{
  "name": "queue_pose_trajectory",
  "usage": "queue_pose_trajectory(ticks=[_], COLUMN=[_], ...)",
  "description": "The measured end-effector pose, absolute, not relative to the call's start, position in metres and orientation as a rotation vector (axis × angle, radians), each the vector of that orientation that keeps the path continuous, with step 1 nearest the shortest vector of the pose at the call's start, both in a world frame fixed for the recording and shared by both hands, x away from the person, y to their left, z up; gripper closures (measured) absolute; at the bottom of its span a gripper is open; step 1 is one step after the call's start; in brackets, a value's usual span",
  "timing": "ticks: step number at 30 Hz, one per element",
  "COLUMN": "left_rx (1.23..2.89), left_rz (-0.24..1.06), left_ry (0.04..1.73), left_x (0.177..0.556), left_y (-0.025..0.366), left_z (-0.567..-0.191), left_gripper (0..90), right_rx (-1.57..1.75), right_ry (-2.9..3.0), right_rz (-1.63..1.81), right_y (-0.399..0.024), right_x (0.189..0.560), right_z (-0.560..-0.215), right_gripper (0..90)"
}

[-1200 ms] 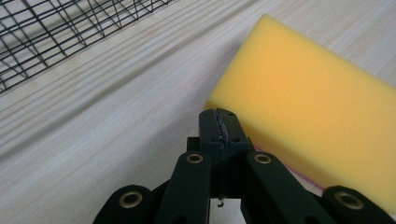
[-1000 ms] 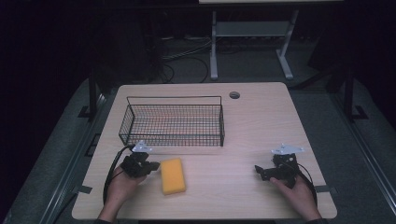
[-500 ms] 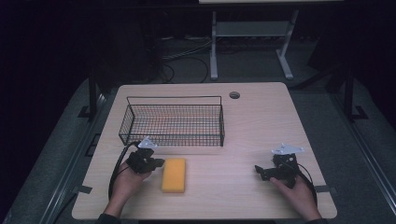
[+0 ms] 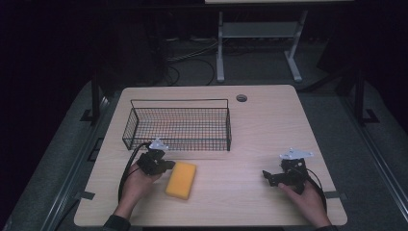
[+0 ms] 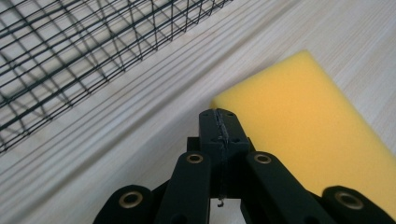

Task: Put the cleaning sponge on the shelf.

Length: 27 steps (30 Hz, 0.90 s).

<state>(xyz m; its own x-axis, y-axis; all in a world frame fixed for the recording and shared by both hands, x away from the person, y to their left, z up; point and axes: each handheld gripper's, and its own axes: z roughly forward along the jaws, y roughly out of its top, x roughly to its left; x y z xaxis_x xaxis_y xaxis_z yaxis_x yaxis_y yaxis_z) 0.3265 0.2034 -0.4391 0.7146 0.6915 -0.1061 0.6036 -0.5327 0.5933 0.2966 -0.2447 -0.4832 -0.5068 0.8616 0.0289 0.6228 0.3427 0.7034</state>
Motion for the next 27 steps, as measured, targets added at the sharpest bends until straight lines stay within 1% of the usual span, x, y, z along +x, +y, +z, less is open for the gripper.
queue_pose_trajectory(ticks=[23, 27], left_rx=[2.315, 2.318], left_rz=[0.160, 0.161], left_ry=[0.921, 0.922], left_x=[0.340, 0.340], left_y=[0.170, 0.171], left_z=[-0.438, -0.438], left_gripper=[89.7, 89.7], right_rx=[1.312, 1.312], right_ry=[2.264, 2.264], right_rz=[0.953, 0.953], right_y=[-0.245, -0.245], right_x=[0.297, 0.297], right_z=[-0.483, -0.483], right_gripper=[2.6, 2.6])
